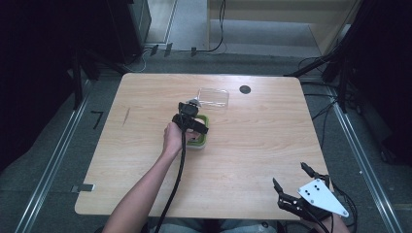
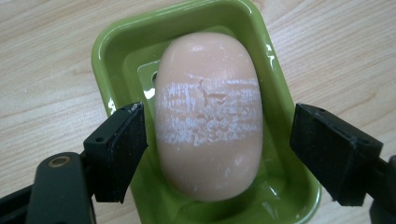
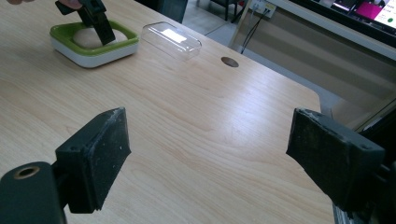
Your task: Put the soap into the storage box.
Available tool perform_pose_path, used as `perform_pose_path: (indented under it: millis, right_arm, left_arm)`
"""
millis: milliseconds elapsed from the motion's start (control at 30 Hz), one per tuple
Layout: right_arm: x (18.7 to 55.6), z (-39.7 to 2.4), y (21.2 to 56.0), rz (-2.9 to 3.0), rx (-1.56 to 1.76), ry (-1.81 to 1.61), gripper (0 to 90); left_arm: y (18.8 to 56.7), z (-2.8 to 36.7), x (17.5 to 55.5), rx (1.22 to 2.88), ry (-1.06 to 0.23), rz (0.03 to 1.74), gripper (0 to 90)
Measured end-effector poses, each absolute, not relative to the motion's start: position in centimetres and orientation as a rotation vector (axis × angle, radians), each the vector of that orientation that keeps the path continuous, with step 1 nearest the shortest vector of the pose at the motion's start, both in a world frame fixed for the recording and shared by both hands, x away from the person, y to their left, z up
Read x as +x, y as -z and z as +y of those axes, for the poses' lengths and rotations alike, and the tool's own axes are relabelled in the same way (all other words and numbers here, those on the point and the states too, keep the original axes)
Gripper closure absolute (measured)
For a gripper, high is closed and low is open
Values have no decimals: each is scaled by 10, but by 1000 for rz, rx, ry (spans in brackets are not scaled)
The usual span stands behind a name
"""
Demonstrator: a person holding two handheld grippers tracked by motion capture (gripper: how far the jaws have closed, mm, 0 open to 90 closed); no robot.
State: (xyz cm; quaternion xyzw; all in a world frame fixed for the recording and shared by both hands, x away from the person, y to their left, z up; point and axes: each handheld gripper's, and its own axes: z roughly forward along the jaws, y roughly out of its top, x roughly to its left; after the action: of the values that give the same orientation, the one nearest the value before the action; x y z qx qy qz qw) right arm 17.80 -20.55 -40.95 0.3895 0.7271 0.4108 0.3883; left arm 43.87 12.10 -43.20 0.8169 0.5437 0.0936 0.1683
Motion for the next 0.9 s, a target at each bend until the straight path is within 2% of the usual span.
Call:
perform_pose_path:
  millis: [233,333,900]
  right_arm:
    - [179,-204,409,1856,980,-1047,131]
    - [179,-203,409,1852,986,-1048,131]
    - [181,-202,409,1855,978,-1055,131]
  left_arm:
    - [424,131,435,2327,-258,1536,132]
    - [422,137,433,2328,-230,1529,80]
    - [411,157,412,2387,-196,1495,65]
